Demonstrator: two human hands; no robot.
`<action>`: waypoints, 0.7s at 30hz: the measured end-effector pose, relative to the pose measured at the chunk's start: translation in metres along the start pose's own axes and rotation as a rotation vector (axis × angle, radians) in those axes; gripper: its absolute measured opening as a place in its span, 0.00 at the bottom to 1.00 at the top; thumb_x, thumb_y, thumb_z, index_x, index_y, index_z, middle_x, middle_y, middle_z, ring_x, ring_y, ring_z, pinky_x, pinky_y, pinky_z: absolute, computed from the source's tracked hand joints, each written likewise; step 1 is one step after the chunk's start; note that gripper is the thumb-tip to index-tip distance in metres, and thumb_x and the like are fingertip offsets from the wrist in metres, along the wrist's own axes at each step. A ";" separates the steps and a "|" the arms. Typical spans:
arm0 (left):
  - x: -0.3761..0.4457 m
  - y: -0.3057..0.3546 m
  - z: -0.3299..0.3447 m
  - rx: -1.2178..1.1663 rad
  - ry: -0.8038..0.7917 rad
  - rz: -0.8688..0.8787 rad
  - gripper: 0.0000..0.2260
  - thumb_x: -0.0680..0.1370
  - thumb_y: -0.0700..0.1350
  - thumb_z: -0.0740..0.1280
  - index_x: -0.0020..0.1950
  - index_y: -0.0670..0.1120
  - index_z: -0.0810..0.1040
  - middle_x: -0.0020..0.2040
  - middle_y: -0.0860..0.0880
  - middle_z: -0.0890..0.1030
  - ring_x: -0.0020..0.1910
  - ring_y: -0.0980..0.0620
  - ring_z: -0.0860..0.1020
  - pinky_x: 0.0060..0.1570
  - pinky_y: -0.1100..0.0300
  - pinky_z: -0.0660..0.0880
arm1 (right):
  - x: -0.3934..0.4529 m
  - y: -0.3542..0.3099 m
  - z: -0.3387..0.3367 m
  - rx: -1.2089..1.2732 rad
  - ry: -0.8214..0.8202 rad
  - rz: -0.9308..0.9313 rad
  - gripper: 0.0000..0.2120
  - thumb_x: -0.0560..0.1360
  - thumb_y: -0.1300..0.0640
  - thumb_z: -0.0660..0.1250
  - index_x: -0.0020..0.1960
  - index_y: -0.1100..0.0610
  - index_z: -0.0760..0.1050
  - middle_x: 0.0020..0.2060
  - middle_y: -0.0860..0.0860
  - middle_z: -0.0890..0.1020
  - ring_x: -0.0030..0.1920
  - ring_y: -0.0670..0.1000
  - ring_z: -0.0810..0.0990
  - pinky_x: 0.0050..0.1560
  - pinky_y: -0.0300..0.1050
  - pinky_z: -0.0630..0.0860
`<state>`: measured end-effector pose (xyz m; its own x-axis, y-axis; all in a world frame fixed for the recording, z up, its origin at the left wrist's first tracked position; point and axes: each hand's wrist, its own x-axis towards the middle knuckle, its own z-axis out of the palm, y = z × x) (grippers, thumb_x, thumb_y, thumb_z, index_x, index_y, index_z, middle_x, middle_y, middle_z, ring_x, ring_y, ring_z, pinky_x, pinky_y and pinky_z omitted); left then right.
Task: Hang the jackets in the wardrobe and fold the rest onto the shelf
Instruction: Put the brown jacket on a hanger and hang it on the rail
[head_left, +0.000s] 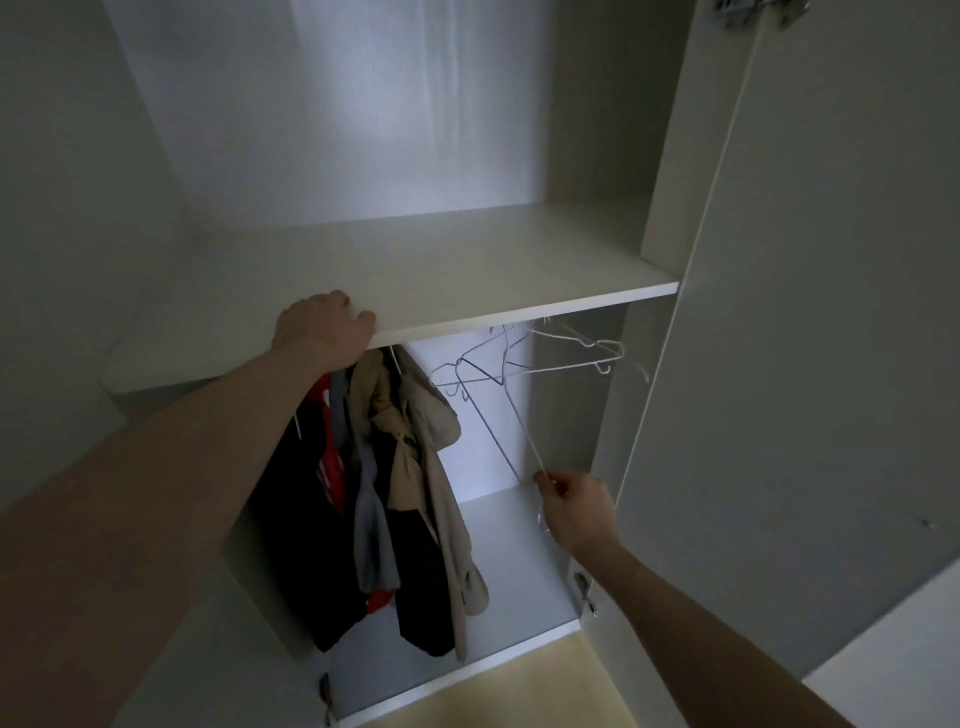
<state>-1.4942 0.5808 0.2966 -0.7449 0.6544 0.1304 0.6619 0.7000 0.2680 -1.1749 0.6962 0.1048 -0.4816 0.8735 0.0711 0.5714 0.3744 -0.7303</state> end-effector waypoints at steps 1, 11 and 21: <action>-0.001 0.000 -0.001 0.008 -0.003 -0.005 0.35 0.78 0.63 0.50 0.80 0.46 0.65 0.77 0.41 0.68 0.73 0.40 0.70 0.73 0.45 0.66 | 0.003 -0.006 -0.001 -0.009 -0.016 -0.007 0.13 0.83 0.52 0.64 0.45 0.51 0.86 0.30 0.45 0.83 0.34 0.47 0.80 0.33 0.36 0.69; 0.004 -0.001 0.007 0.064 0.067 0.000 0.30 0.80 0.62 0.53 0.78 0.48 0.65 0.75 0.41 0.70 0.69 0.39 0.71 0.70 0.46 0.68 | 0.053 -0.048 0.039 -0.050 -0.078 -0.038 0.14 0.79 0.63 0.63 0.50 0.55 0.87 0.47 0.55 0.88 0.38 0.50 0.82 0.46 0.39 0.77; 0.016 -0.003 0.014 0.134 0.088 -0.021 0.32 0.77 0.64 0.50 0.77 0.50 0.66 0.73 0.43 0.71 0.68 0.38 0.70 0.67 0.44 0.68 | 0.119 -0.070 0.085 0.066 -0.109 -0.061 0.13 0.81 0.61 0.63 0.58 0.60 0.86 0.55 0.57 0.87 0.44 0.59 0.86 0.48 0.41 0.80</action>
<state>-1.5070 0.5926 0.2846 -0.7594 0.6154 0.2110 0.6467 0.7493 0.1422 -1.3291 0.7474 0.1063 -0.5855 0.8094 0.0446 0.4958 0.4011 -0.7702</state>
